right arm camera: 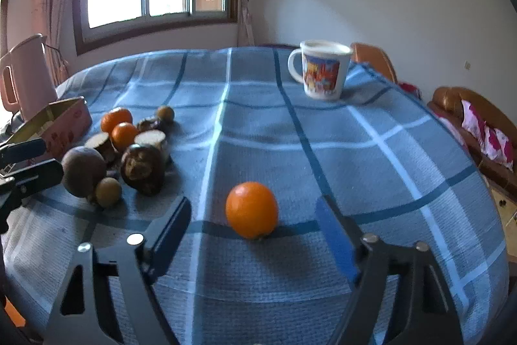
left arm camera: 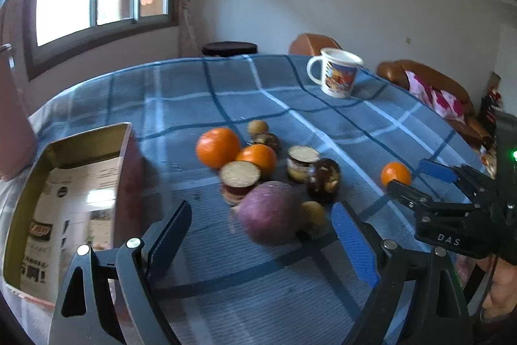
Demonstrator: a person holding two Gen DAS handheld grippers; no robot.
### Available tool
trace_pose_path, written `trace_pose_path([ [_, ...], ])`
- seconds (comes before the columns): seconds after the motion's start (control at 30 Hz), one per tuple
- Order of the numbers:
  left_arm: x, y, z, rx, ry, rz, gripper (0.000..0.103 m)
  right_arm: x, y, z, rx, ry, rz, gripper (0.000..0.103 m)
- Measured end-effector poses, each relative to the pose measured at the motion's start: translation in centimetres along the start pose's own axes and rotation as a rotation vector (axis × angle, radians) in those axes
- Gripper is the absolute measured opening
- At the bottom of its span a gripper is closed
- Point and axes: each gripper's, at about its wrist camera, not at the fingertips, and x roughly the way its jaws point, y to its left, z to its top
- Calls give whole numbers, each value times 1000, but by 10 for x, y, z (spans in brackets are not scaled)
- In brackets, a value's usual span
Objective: Organize fruits
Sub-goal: 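Grasp the lone orange with the right tool while the left tool grasps the purple round fruit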
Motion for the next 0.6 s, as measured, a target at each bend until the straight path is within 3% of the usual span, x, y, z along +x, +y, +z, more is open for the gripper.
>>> trace_pose_path([
  [0.13,11,-2,1,-3,36,-13,87,3,-3,3,-6,29,-2,78],
  [0.3,22,-1,1,-28,85,-54,66,13,-4,8,-20,74,5,61],
  [0.53,28,1,1,-41,116,-36,65,24,0,6,-44,127,35,39],
  [0.6,28,3,0,-55,115,-42,63,24,1,6,-52,126,35,39],
])
